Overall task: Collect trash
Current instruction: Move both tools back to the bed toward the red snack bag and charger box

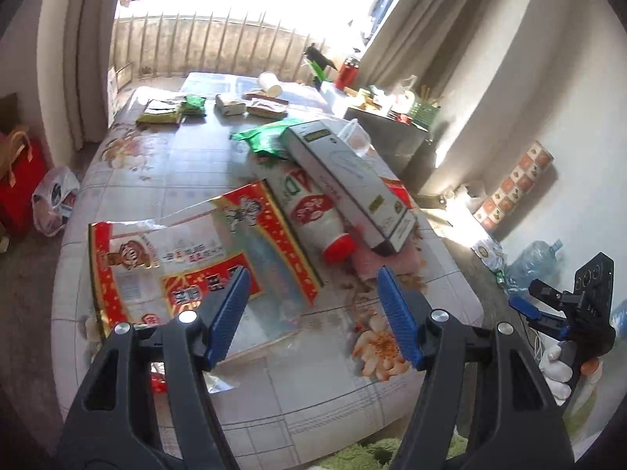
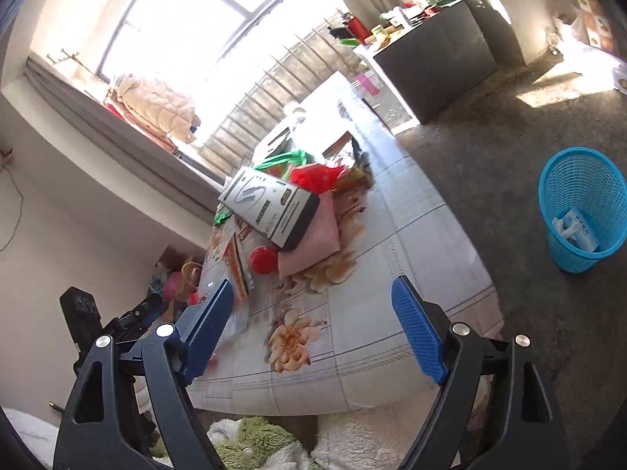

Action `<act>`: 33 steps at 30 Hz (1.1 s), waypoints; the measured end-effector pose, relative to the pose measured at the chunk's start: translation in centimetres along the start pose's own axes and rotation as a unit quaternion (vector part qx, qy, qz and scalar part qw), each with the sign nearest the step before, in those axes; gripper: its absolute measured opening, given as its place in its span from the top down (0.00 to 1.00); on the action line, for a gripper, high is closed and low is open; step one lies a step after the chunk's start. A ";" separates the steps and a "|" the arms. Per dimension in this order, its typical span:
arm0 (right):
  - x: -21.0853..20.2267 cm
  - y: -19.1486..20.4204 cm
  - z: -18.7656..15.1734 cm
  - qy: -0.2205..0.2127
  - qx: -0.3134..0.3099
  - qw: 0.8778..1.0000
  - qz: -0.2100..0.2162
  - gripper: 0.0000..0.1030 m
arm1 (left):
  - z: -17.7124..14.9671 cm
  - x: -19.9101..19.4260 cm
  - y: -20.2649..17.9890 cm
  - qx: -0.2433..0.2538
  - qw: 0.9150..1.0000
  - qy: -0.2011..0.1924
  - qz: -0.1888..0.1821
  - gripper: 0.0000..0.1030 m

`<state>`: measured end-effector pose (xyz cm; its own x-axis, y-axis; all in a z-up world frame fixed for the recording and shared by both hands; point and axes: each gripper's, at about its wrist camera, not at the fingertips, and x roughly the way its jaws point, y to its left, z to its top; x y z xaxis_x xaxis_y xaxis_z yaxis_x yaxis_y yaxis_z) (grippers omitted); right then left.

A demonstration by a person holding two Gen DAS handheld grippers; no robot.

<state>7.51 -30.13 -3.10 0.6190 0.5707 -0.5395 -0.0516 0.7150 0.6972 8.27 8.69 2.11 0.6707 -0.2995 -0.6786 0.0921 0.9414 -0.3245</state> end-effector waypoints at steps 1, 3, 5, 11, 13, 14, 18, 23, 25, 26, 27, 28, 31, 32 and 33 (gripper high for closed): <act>1.8 1.3 -0.6 0.023 -0.007 1.000 0.020 0.22 | -0.4 -0.3 2.3 -0.027 0.999 -0.001 0.020 0.39; 5.4 3.4 -1.8 0.068 -0.011 0.997 0.041 0.22 | -1.0 -0.9 5.9 -0.071 0.996 -0.005 0.049 0.39; 9.0 5.5 -3.2 0.109 -0.030 0.993 0.039 0.22 | -1.5 -1.5 9.1 -0.098 0.993 -0.012 0.069 0.40; 16.4 8.0 -5.7 0.159 -0.037 0.987 -0.002 0.22 | -1.4 -1.3 13.8 -0.130 0.987 -0.008 0.096 0.40; 17.9 8.2 -6.0 0.162 -0.035 0.986 -0.019 0.22 | -1.4 -0.6 14.9 -0.137 0.986 0.001 0.095 0.40; 18.6 8.2 -5.9 0.163 -0.036 0.986 -0.025 0.22 | -1.4 -0.1 15.4 -0.140 0.986 0.008 0.094 0.40; 19.4 8.7 -5.7 0.153 -0.038 0.987 -0.034 0.23 | -1.8 1.7 16.6 -0.154 0.984 0.039 0.084 0.40; 21.2 9.7 -4.9 0.149 -0.046 0.987 -0.048 0.33 | -2.0 2.9 17.3 -0.161 0.982 0.054 0.079 0.40; 21.5 9.9 -4.9 0.150 -0.051 0.986 -0.051 0.39 | -2.1 3.2 17.4 -0.160 0.982 0.058 0.076 0.40; 21.8 10.0 -4.9 0.151 -0.054 0.986 -0.053 0.41 | -2.1 3.4 17.4 -0.158 0.983 0.062 0.075 0.40; 22.0 10.1 -4.9 0.152 -0.057 0.985 -0.055 0.45 | -2.2 3.5 17.4 -0.157 0.983 0.065 0.074 0.40; 22.4 10.4 -5.1 0.154 -0.060 0.985 -0.057 0.49 | -2.3 3.6 17.4 -0.156 0.983 0.066 0.073 0.40; 22.8 10.6 -5.2 0.163 -0.068 0.982 -0.062 0.63 | -2.3 3.7 17.2 -0.149 0.984 0.065 0.073 0.40; 22.9 10.7 -5.2 0.167 -0.068 0.982 -0.063 0.65 | -2.3 3.7 17.3 -0.150 0.984 0.065 0.072 0.40; 23.1 10.7 -5.3 0.172 -0.067 0.981 -0.062 0.72 | -2.2 3.7 17.4 -0.151 0.984 0.065 0.070 0.40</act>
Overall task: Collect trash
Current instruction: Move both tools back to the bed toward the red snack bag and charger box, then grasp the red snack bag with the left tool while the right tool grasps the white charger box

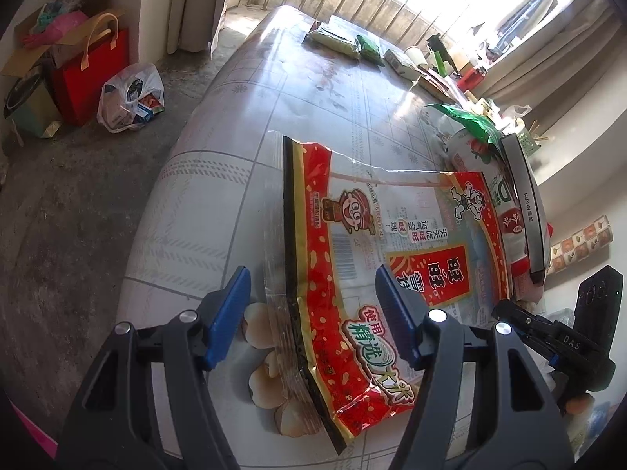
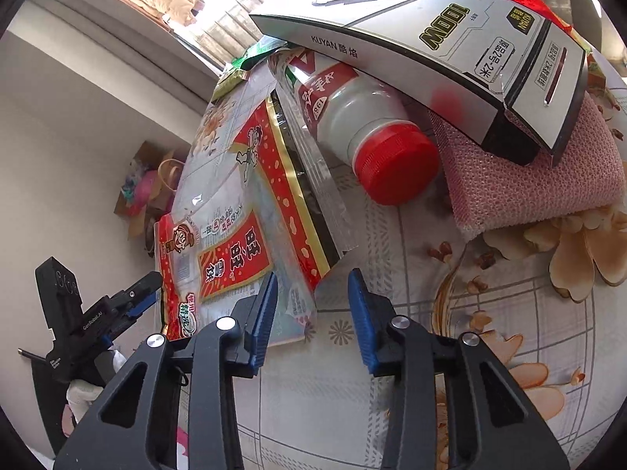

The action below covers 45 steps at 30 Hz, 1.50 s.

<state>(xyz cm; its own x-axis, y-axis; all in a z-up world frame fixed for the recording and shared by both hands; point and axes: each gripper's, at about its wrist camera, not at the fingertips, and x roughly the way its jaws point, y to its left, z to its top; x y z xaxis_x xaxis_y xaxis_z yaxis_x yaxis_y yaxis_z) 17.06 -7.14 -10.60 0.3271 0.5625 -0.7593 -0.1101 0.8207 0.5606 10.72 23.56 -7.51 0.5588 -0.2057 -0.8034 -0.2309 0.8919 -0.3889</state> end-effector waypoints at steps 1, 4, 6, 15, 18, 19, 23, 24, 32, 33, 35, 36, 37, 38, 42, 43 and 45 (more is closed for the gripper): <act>0.2 0.0 -0.1 0.006 0.000 1.000 0.000 0.81 | 0.0 0.0 0.0 -0.002 1.000 0.000 -0.002 0.40; 0.3 -0.1 -0.3 0.020 -0.004 1.000 -0.002 0.93 | 0.2 -0.2 0.2 -0.004 1.000 -0.001 -0.002 0.40; 0.1 0.0 -0.6 0.023 -0.015 1.000 -0.007 0.94 | 0.6 -0.5 0.4 -0.002 1.000 -0.007 0.003 0.40; -0.1 1.2 -1.3 0.047 -0.087 0.995 -0.032 0.95 | 6.8 -1.1 -2.6 0.092 0.994 -0.052 0.008 0.40; 0.0 2.0 -1.6 0.051 -0.119 0.990 -0.049 0.95 | 8.9 1.3 -4.7 0.146 0.989 -0.016 -0.008 0.39; 0.0 2.2 -1.8 0.051 -0.130 0.989 -0.055 0.95 | 9.3 2.3 -5.2 0.163 0.987 0.000 -0.009 0.39; 0.0 2.7 -1.9 0.045 -0.153 0.984 -0.080 0.95 | 8.9 6.4 -6.2 0.207 0.975 0.079 0.009 0.40; 0.0 2.8 -1.8 0.042 -0.154 0.983 -0.088 0.95 | 8.5 7.0 -6.1 0.210 0.973 0.096 0.014 0.40; 0.9 2.6 0.0 0.016 -0.153 0.981 -0.118 0.95 | 3.6 3.4 -3.0 0.133 0.974 0.160 -0.092 0.45; 1.1 2.7 0.3 0.013 -0.157 0.980 -0.124 0.95 | 2.9 2.9 -2.6 0.121 0.972 0.171 -0.108 0.45; 1.5 2.8 0.8 0.008 -0.164 0.978 -0.130 0.95 | 1.6 2.4 -1.8 0.095 0.967 0.190 -0.140 0.46; 1.6 2.8 1.0 0.005 -0.165 0.977 -0.132 0.95 | 1.0 2.2 -1.5 0.083 0.964 0.198 -0.157 0.49; 1.8 2.9 1.2 0.005 -0.166 0.978 -0.130 0.95 | 0.5 2.2 -1.2 0.073 0.960 0.206 -0.173 0.50; 1.9 2.8 1.4 0.004 -0.166 0.978 -0.128 0.95 | 0.0 2.2 -1.1 0.064 0.958 0.211 -0.184 0.51; 2.1 2.8 1.6 -0.004 -0.173 0.976 -0.133 0.95 | -1.1 2.6 -1.1 0.032 0.951 0.215 -0.222 0.54; 2.1 2.8 1.5 -0.005 -0.174 0.976 -0.133 0.95 | -1.2 2.8 -1.1 0.022 0.947 0.218 -0.235 0.55; 2.2 2.9 1.6 -0.009 -0.176 0.975 -0.136 0.95 | -1.3 3.3 -1.4 0.012 0.943 0.222 -0.248 0.57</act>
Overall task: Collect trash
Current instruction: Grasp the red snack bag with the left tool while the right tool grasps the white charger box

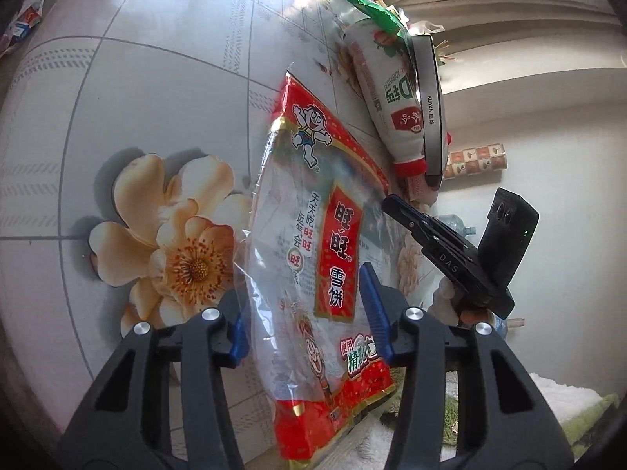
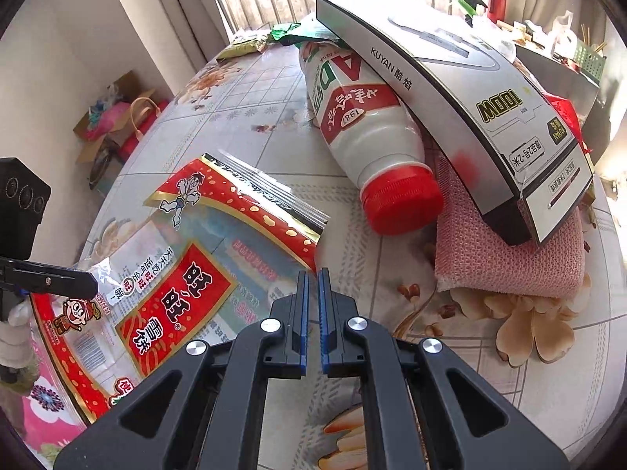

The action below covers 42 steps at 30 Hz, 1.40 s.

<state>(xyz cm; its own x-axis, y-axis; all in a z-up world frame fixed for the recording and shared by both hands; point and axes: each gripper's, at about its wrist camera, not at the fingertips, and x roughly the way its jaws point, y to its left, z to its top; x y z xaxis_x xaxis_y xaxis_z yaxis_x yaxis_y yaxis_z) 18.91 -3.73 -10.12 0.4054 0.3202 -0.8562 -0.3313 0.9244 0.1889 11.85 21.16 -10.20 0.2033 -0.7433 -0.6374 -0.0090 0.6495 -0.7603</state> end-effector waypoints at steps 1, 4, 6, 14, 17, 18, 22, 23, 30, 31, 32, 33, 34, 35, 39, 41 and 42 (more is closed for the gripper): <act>0.0 0.0 0.0 -0.002 -0.001 1.000 -0.003 0.95 | 0.0 0.1 -0.1 0.004 1.000 0.000 -0.001 0.57; -0.6 -0.5 -0.7 -0.005 0.005 1.000 0.004 0.95 | 0.1 0.2 -0.7 0.027 0.999 0.011 0.023 0.63; -0.7 -0.6 -0.8 -0.008 0.005 1.000 0.004 0.95 | -0.1 0.3 -1.8 0.067 0.996 0.017 0.064 0.64; -0.9 0.0 -1.2 -0.014 -0.013 1.000 -0.002 0.95 | -0.5 -0.1 -3.1 0.138 0.983 0.081 0.087 0.64; -0.8 0.3 -1.1 -0.016 -0.020 1.000 -0.002 0.95 | 0.6 0.4 -1.6 0.111 0.986 0.112 0.061 0.64; -0.8 0.4 -1.1 -0.017 -0.024 1.000 -0.004 0.95 | 0.9 0.5 -1.2 0.101 0.986 0.120 0.051 0.64; -0.8 0.5 -0.9 -0.018 -0.029 0.999 -0.002 0.95 | 2.0 0.8 -0.3 0.082 0.988 0.129 0.031 0.72; -0.7 0.4 -0.8 -0.018 -0.027 0.999 0.006 0.95 | 2.1 0.8 -0.2 0.080 0.988 0.128 0.030 0.75; -0.5 0.8 -0.8 -0.020 -0.035 0.999 0.018 0.95 | 1.5 1.2 -1.1 0.090 0.990 0.091 0.059 0.88; -0.5 0.8 -0.8 -0.019 -0.035 0.999 0.018 0.95 | 1.2 1.1 -1.3 0.093 0.990 0.079 0.068 0.88; -0.6 0.8 -0.8 -0.018 -0.035 0.999 0.018 0.95 | 1.0 1.0 -1.5 0.094 0.990 0.069 0.075 0.89; -0.8 0.7 -0.8 -0.019 -0.031 0.999 0.021 0.95 | 0.8 0.9 -1.5 0.093 0.991 0.059 0.080 0.90; -1.0 0.5 -0.9 -0.020 -0.027 0.999 0.025 0.95 | 0.6 0.8 -1.5 0.093 0.991 0.050 0.085 0.91; -1.5 0.2 -1.0 -0.022 -0.024 0.999 0.029 0.94 | 0.4 0.6 -1.4 0.095 0.990 0.038 0.094 0.92; -4.8 -0.9 -1.1 -0.052 -0.020 0.997 0.060 0.81 | -0.3 0.0 -1.5 0.102 0.988 0.005 0.120 0.93; -7.2 -1.8 -0.5 -0.085 -0.022 0.994 0.073 0.65 | -0.8 -0.1 -1.7 0.114 0.984 -0.005 0.135 0.93; -8.5 -2.4 0.0 -0.104 -0.023 0.992 0.074 0.58 | -0.9 -0.2 -1.9 0.120 0.982 -0.009 0.142 0.93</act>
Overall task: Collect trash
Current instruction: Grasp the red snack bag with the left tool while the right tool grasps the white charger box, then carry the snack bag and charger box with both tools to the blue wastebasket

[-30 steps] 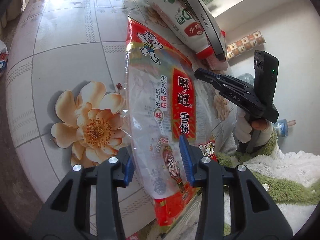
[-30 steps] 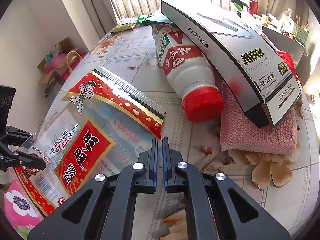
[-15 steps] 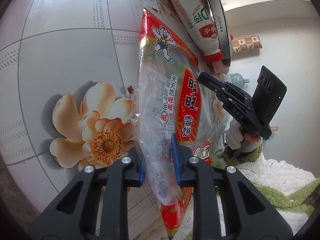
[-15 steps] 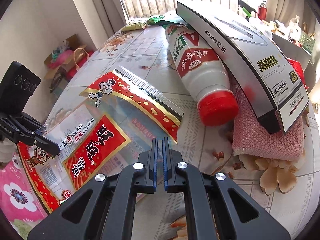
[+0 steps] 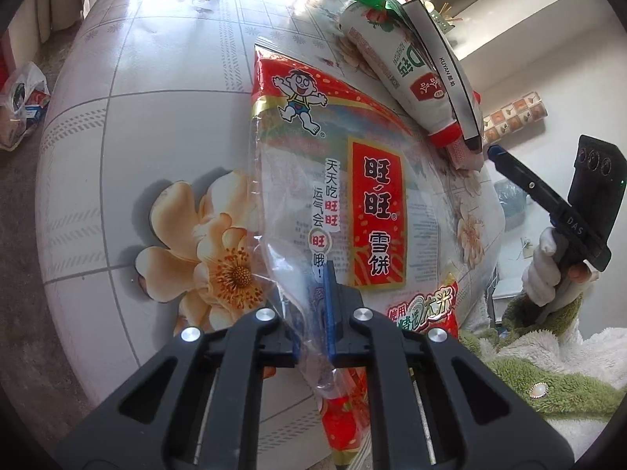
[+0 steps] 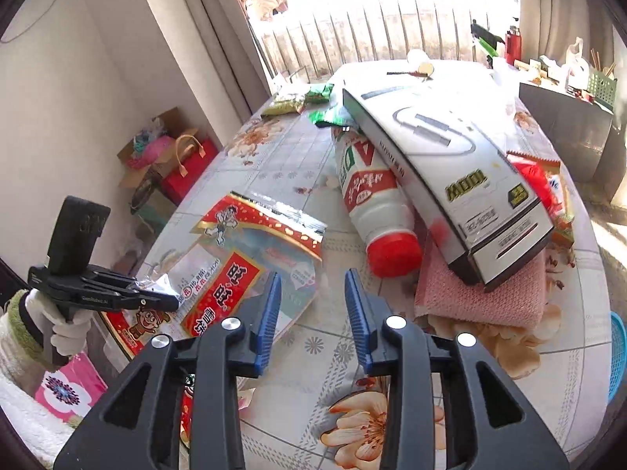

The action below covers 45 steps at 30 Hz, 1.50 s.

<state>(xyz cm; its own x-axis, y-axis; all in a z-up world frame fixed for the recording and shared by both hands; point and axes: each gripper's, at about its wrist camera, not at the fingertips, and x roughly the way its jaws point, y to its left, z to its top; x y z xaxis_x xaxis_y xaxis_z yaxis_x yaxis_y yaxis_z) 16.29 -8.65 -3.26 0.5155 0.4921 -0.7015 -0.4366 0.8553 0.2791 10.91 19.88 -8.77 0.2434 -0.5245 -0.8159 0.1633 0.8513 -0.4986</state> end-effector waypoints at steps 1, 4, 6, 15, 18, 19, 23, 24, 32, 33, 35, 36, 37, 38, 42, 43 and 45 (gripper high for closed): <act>-1.1 -0.5 0.9 -0.018 -0.002 1.000 -0.001 0.49 | -0.1 -0.1 -0.2 0.006 1.000 -0.004 0.008 0.93; -2.7 -2.1 3.9 -0.058 -0.023 0.997 -0.033 0.24 | -0.3 -0.3 -1.0 0.026 0.999 -0.015 0.034 0.93; -2.2 -2.9 5.7 -0.064 -0.053 0.994 -0.065 0.10 | -0.6 -0.4 -1.5 0.039 0.998 -0.023 0.051 0.93; 4.3 -6.5 10.0 0.034 -0.112 0.989 -0.086 0.09 | -1.4 -1.4 -1.6 0.022 0.996 -0.059 0.067 0.93; 5.0 -6.3 10.3 0.049 -0.125 0.988 -0.071 0.09 | -1.8 -1.9 -1.4 0.011 0.996 -0.071 0.057 0.93; 5.4 -6.3 10.3 0.054 -0.129 0.988 -0.071 0.09 | -1.9 -2.0 -1.6 0.009 0.996 -0.077 0.051 0.94; 6.4 -6.2 10.3 0.071 -0.137 0.985 -0.076 0.09 | -2.2 -3.0 -1.8 0.001 0.995 -0.097 0.031 0.94; 6.7 -6.2 10.3 0.074 -0.139 0.985 -0.077 0.09 | -2.3 -3.4 -1.9 0.000 0.994 -0.104 0.028 0.95; 8.3 -6.1 9.9 0.101 -0.146 0.981 -0.079 0.09 | -2.4 -6.0 -3.5 0.022 0.989 -0.147 0.024 0.95; 8.3 -5.9 9.8 0.101 -0.150 0.980 -0.085 0.12 | -2.3 -6.3 -3.8 0.023 0.988 -0.153 0.027 0.95; 8.3 -5.7 9.7 0.103 -0.154 0.979 -0.087 0.15 | -2.3 -6.9 -4.5 0.029 0.986 -0.164 0.028 0.95; 8.2 -5.6 9.7 0.102 -0.154 0.979 -0.087 0.16 | -2.2 -7.2 -4.8 0.034 0.985 -0.170 0.029 0.95; 8.1 -5.5 9.7 0.100 -0.157 0.979 -0.089 0.16 | -2.2 -7.5 -5.1 0.037 0.984 -0.174 0.028 0.95; 7.9 -5.4 9.7 0.098 -0.159 0.978 -0.091 0.17 | -2.0 -7.8 -5.2 0.040 0.983 -0.179 0.027 0.95; 6.7 -5.4 9.9 0.081 -0.155 0.981 -0.087 0.18 | -1.8 -8.5 -5.7 0.043 0.980 -0.193 0.022 0.96; 6.2 -5.4 10.1 0.076 -0.150 0.982 -0.087 0.19 | -1.7 -8.6 -5.8 0.041 0.980 -0.195 0.020 0.96; 5.1 -5.6 10.3 0.062 -0.139 0.985 -0.082 0.19 | -1.6 -9.0 -6.1 0.041 0.979 -0.201 0.018 0.96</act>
<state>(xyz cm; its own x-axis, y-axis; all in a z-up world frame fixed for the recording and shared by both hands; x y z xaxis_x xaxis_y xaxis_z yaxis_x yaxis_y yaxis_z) 28.89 -9.24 -1.64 0.5090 0.3130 -0.8018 -0.5490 0.8356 -0.0223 6.15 19.48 1.14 0.6038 -0.4701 -0.6437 0.2191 0.8744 -0.4330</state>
